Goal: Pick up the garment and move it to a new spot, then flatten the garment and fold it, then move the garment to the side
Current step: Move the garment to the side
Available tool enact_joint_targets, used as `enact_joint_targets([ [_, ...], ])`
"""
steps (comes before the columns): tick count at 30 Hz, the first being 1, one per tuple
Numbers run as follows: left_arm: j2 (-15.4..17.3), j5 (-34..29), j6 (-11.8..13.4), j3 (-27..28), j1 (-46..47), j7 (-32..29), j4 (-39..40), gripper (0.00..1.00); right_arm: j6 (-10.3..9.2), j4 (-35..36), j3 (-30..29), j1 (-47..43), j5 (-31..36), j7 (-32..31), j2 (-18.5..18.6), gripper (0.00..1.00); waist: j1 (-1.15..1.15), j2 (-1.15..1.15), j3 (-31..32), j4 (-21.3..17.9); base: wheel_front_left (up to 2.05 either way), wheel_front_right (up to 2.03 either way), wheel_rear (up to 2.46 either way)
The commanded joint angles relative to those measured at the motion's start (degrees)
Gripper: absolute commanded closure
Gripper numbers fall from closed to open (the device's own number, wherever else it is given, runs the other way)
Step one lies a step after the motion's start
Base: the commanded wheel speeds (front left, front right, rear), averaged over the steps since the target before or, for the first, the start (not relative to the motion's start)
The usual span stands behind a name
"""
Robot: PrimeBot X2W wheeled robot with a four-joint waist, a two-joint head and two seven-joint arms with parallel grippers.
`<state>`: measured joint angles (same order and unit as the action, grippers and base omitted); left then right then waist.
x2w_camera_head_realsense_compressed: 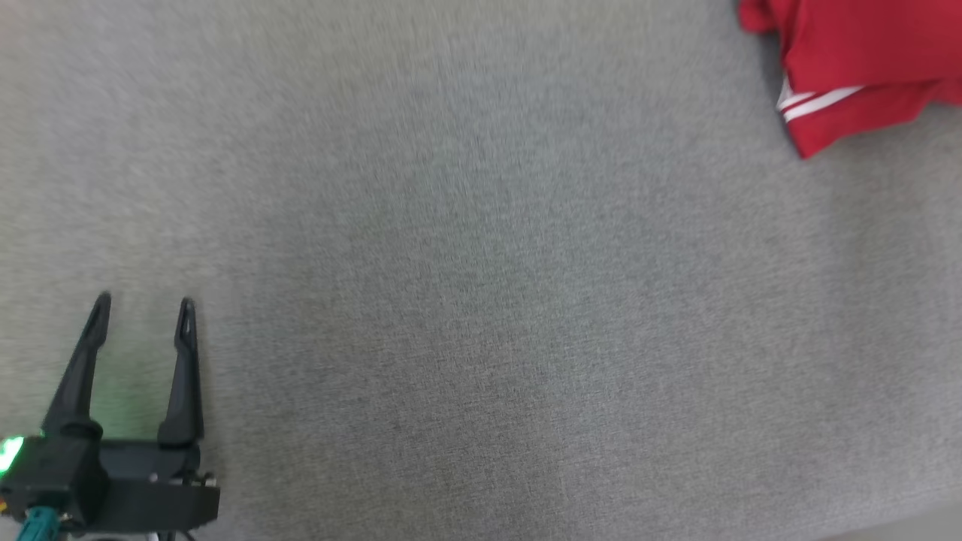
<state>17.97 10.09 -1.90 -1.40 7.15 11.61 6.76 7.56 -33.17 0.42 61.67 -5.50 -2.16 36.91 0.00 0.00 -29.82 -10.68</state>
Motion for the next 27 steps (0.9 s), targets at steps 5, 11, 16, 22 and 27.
enact_joint_targets([
  [5,-1.7,1.7,1.5,1.2,-4.3,1.8,-3.9,0.0,-0.15,4.1,4.1,-6.0,-6.2,2.1,-3.8,0.0,0.0,0.0,12.1,2.8,0.0,0.0,0.0],
  [11,-2.4,2.5,2.2,1.9,-8.0,2.6,-6.2,0.0,-0.15,8.2,8.4,-14.7,-11.3,4.8,-5.1,0.0,0.0,0.0,18.6,4.6,0.0,0.0,0.0],
  [16,-2.8,3.0,2.5,2.1,-9.9,2.7,-7.1,0.0,-0.15,11.3,7.4,-22.8,-15.0,6.4,-6.1,0.0,0.0,0.0,22.5,6.0,0.0,0.0,0.0],
  [22,-3.4,3.5,2.9,1.6,-11.4,2.9,-7.8,0.0,-0.15,14.5,4.2,-33.6,-16.9,8.2,-9.3,0.0,0.0,0.0,25.7,6.9,0.0,0.0,0.0],
  [27,-3.8,3.6,2.9,1.3,-12.2,3.0,-8.3,0.0,-0.15,17.3,1.7,-41.2,-16.4,9.0,-13.0,0.0,0.0,0.0,27.4,7.2,0.0,0.0,0.0],
])
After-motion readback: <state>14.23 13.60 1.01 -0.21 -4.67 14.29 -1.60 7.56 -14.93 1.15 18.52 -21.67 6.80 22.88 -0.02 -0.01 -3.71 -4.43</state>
